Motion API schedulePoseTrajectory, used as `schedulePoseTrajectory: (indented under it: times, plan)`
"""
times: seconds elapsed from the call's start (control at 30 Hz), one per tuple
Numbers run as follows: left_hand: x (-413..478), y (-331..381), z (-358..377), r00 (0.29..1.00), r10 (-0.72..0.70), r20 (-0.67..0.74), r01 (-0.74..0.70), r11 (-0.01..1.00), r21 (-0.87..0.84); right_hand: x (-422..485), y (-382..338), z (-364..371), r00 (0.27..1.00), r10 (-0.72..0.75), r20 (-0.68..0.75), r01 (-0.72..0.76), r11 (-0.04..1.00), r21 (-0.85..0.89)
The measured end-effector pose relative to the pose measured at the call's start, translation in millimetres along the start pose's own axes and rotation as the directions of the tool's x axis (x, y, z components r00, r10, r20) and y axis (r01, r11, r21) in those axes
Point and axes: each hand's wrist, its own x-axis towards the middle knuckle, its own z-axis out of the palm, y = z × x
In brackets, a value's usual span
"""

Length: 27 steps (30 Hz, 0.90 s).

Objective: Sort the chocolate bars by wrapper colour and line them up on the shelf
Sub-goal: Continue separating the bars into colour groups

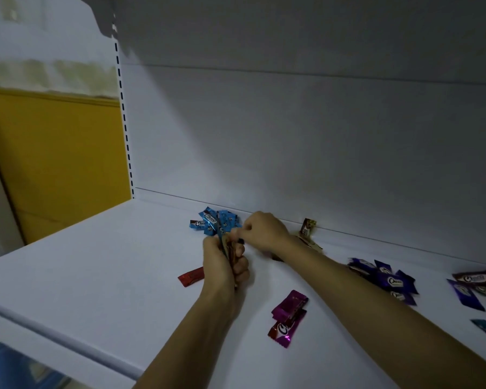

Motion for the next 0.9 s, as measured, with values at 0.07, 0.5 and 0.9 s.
schedulePoseTrajectory:
  times: [0.07, 0.5, 0.9]
  plan:
    - [1.1, -1.3, 1.2, 1.0, 0.01, -0.023, -0.008, 0.998, 0.066, -3.1, -1.1, -5.3, 1.0, 0.015, -0.02, -0.013, 0.996, 0.093]
    - [4.2, -1.8, 0.1, 0.99, 0.111, -0.087, -0.088, 0.969, 0.232, -50.6, -5.8, -60.7, 0.996, -0.079, 0.032, 0.027, 0.645, 0.764]
    - [8.4, 0.7, -2.5, 0.992, -0.003, -0.125, 0.013, 0.997, 0.082, -15.1, -8.2, -27.9, 0.937, 0.144, -0.317, 0.077, 0.802, 0.593]
